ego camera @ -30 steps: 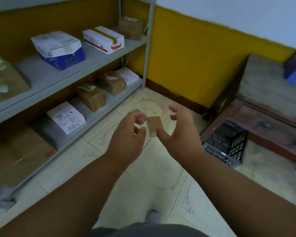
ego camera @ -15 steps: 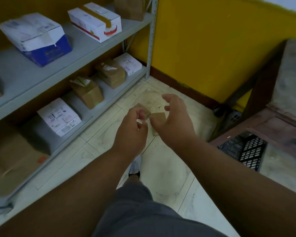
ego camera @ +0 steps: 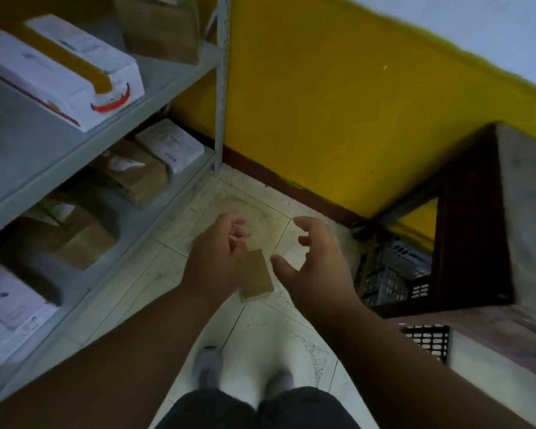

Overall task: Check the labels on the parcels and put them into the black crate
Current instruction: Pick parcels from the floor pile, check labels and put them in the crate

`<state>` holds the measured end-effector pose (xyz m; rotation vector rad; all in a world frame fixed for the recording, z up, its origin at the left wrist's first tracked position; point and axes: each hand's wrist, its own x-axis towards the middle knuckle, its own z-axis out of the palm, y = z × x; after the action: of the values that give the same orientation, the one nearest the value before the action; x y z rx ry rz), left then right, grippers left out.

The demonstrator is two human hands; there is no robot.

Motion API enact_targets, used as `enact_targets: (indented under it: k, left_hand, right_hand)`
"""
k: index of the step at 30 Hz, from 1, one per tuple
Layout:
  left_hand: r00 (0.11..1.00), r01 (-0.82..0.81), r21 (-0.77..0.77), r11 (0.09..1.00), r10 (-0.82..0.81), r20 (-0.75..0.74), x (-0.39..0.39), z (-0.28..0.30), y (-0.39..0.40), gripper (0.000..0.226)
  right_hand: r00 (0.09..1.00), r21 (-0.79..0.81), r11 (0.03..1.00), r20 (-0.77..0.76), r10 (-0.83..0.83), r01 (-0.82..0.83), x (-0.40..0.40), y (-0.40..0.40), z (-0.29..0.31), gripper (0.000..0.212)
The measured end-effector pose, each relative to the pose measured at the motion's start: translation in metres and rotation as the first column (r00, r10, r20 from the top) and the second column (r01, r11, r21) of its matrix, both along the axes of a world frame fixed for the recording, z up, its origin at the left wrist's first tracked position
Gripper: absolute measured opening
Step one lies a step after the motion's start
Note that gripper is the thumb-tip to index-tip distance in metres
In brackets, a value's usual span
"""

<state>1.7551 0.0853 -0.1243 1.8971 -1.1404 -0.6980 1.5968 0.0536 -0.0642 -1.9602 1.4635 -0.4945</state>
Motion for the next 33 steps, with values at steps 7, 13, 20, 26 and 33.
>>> enact_targets:
  k: [7,13,20,26,33]
  left_hand:
    - [0.988,-0.113,0.097,0.989,0.122,-0.096,0.013,-0.142,-0.069,0.033]
    - [0.999,-0.047,0.248,0.968,0.042,0.025,0.020,-0.307,-0.104,0.035]
    - [0.999,-0.033,0.397,0.917,0.037,-0.002,0.005,-0.515,-0.152,0.041]
    - [0.979,-0.026,0.719,0.695,0.161,-0.121,-0.004,-0.646,-0.189,0.044]
    - [0.689,-0.025,0.726,0.687,0.538,-0.485,-0.008,-0.698,-0.195,0.053]
  right_hand:
    - [0.999,0.129,0.992,-0.048,0.018,-0.012,0.050,-0.101,-0.155,0.053]
    - [0.992,0.254,0.967,-0.114,0.056,-0.025,0.057,-0.158,-0.335,0.049]
    - [0.978,0.326,0.945,-0.191,0.087,-0.021,0.045,-0.205,-0.534,0.049]
    - [0.949,0.402,0.911,-0.312,0.043,0.091,0.042,-0.237,-0.679,0.053]
    - [0.914,0.642,0.653,-0.237,-0.330,0.403,0.043,-0.250,-0.743,0.045]
